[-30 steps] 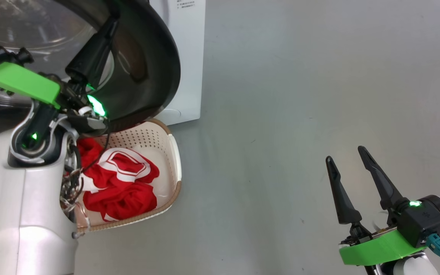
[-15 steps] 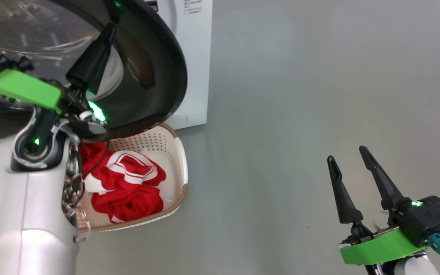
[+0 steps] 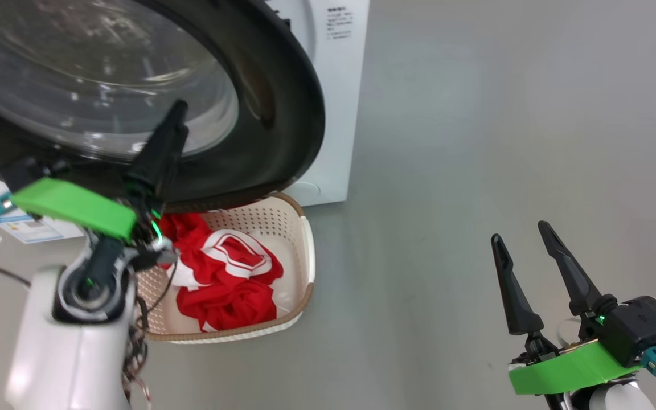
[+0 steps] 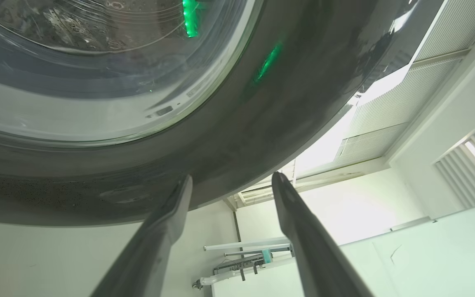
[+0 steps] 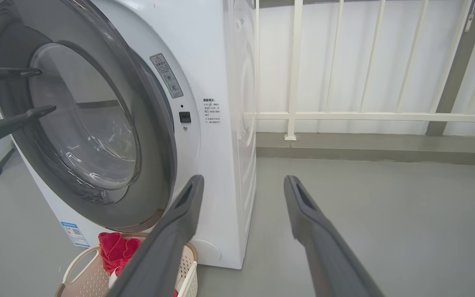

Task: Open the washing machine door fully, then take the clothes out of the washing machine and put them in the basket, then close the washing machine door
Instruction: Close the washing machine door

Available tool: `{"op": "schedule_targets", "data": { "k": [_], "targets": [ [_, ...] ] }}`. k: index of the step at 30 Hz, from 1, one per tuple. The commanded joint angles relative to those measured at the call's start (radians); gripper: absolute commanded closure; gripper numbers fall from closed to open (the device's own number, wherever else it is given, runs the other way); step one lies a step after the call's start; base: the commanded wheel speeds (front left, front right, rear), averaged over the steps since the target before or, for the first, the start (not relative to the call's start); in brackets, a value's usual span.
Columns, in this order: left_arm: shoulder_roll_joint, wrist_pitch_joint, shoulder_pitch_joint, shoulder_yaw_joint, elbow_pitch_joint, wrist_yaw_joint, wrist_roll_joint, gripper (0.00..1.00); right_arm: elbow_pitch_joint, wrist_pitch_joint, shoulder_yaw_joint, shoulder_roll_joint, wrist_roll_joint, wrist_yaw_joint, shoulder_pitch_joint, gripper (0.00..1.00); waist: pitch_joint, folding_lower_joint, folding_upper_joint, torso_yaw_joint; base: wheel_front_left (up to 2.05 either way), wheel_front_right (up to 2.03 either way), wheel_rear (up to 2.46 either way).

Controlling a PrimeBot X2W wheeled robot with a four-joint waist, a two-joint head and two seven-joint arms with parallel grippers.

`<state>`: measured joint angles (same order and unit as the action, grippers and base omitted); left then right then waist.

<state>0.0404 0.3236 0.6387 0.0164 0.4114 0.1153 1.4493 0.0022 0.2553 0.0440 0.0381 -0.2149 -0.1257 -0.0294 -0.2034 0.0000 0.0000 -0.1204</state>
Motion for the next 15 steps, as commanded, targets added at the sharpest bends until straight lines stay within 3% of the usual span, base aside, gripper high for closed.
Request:
{"op": "schedule_targets", "data": {
  "k": [1,11,15],
  "targets": [
    [0.031,-0.018,-0.026,0.011,-0.046,0.012,-0.030,0.00,-0.020,0.006,0.017,0.012,0.003,-0.005,-0.012,0.00,0.027,0.0000,0.0000,0.027,0.00,0.00,0.00],
    [0.053,-0.182,-0.269,-0.105,-0.288,0.015,-0.217,0.00,-0.011,0.006,-0.001,0.012,0.003,-0.005,0.023,0.00,0.107,0.0000,0.0000,0.071,0.00,0.00,0.00],
    [0.091,-0.285,-0.354,-0.158,-0.355,0.015,-0.339,0.00,-0.010,0.006,-0.008,0.012,0.010,-0.005,0.043,0.00,0.139,0.0000,0.0000,0.084,0.00,0.00,0.00]
  ]
}}
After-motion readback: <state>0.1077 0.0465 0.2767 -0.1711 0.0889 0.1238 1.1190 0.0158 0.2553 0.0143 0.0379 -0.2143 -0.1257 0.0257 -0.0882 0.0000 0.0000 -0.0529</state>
